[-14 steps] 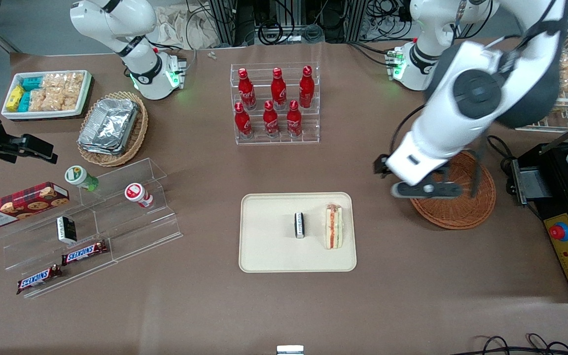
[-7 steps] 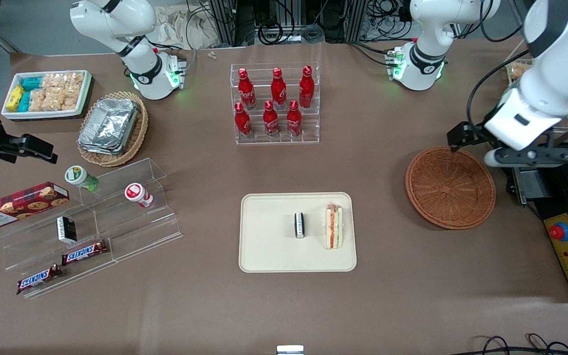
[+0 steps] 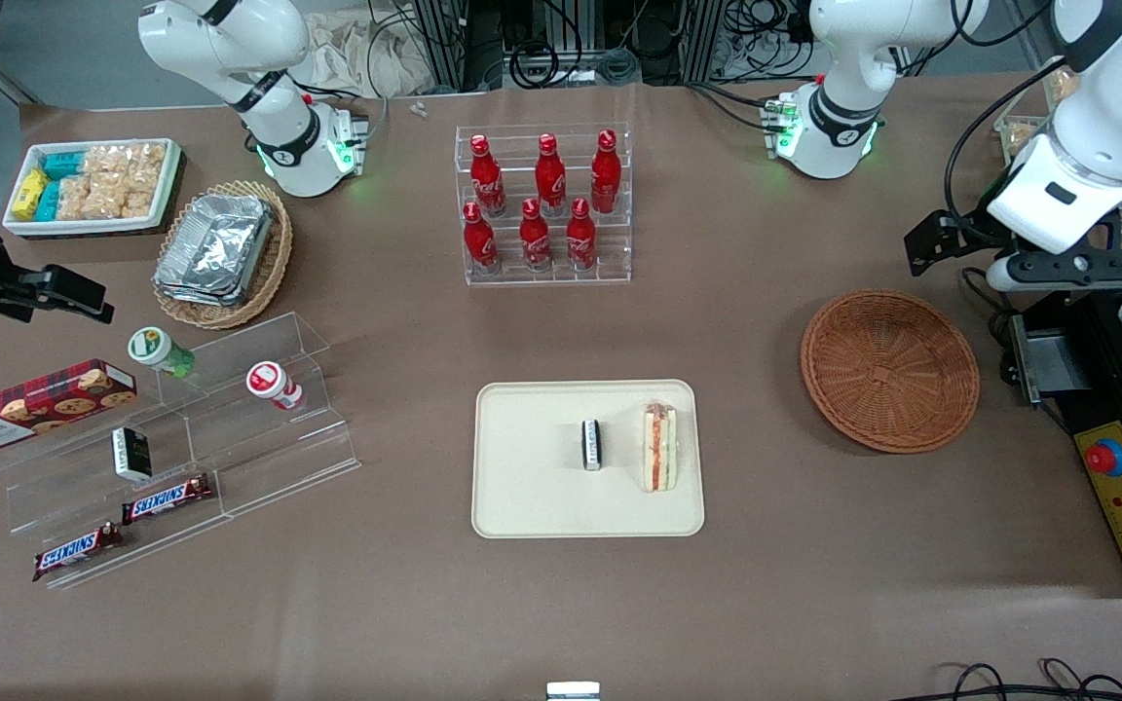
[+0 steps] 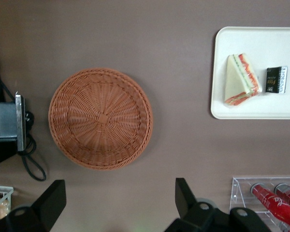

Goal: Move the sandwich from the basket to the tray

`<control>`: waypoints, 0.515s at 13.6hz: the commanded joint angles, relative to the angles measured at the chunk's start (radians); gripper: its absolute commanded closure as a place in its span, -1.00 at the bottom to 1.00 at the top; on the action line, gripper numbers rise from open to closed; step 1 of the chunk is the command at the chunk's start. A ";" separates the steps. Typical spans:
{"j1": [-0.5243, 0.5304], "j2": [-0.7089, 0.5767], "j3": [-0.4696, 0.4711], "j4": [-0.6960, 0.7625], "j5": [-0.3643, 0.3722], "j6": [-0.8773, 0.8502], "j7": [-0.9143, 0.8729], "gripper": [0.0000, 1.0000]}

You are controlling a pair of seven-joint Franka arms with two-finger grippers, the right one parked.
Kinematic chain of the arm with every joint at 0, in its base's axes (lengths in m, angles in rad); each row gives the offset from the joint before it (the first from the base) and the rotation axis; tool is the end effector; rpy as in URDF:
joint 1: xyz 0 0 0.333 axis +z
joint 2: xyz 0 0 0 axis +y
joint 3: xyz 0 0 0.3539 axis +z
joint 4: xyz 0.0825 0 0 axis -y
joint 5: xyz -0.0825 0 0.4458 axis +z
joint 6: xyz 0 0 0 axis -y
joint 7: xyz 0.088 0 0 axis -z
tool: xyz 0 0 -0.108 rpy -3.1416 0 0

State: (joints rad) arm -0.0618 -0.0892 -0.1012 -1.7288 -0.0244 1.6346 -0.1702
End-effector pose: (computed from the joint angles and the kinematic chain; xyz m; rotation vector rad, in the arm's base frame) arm 0.5801 -0.1004 0.6358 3.1273 0.0145 -0.0124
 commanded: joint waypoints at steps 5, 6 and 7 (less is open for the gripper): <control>-0.016 0.071 0.008 0.120 -0.003 -0.015 -0.011 -1.00; -0.016 0.071 0.008 0.120 -0.003 -0.028 -0.009 -1.00; -0.016 0.069 0.008 0.120 -0.003 -0.038 -0.008 -1.00</control>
